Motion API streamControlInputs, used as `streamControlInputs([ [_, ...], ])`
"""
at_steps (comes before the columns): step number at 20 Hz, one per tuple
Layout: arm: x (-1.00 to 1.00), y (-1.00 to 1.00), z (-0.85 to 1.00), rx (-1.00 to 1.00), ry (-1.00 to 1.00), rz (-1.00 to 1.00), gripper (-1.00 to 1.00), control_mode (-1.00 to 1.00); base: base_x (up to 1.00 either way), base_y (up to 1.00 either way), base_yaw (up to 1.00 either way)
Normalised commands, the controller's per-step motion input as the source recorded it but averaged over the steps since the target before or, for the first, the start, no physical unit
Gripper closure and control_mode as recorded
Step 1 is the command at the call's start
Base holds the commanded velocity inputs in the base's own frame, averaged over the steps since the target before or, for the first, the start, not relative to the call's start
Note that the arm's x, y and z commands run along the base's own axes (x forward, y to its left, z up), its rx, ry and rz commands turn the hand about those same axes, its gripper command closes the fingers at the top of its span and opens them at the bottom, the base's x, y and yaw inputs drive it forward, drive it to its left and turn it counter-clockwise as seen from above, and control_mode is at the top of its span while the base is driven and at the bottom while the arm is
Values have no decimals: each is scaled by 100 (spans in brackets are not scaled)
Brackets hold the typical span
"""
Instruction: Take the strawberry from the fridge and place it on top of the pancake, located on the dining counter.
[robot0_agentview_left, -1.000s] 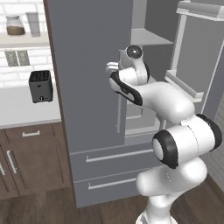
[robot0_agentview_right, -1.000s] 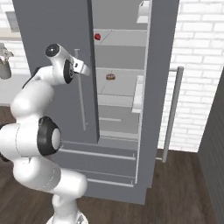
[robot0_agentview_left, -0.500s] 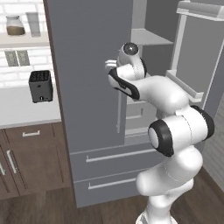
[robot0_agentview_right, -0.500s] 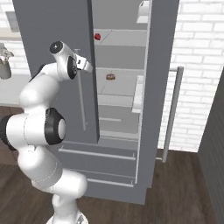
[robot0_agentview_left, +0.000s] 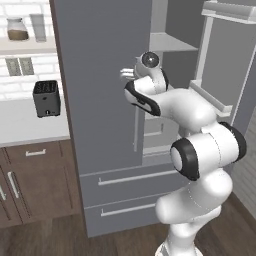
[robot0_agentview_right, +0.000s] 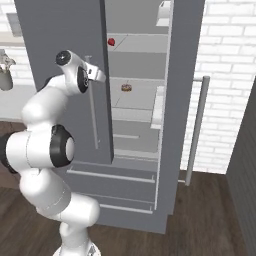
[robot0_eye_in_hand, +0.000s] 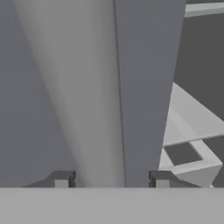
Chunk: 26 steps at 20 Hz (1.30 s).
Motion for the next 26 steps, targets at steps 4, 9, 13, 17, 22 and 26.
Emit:
streamControlInputs([
  [4, 0, 0, -2, 0, -25, 4, 100, -100, 0, 0, 0],
  [9, -27, 23, -7, -5, -1, 0, 100, -100, 0, 0, 0],
  [13, -89, 51, -44, -25, 3, 0, 100, -100, 0, 0, 0],
  [17, -86, 73, -23, -13, 0, -9, 100, -100, 0, 0, 0],
  [22, -93, 90, -12, -1, -3, -19, 100, -100, 0, 0, 0],
  [26, -94, 100, -13, 0, -16, -20, 100, -100, 0, 0, 0],
])
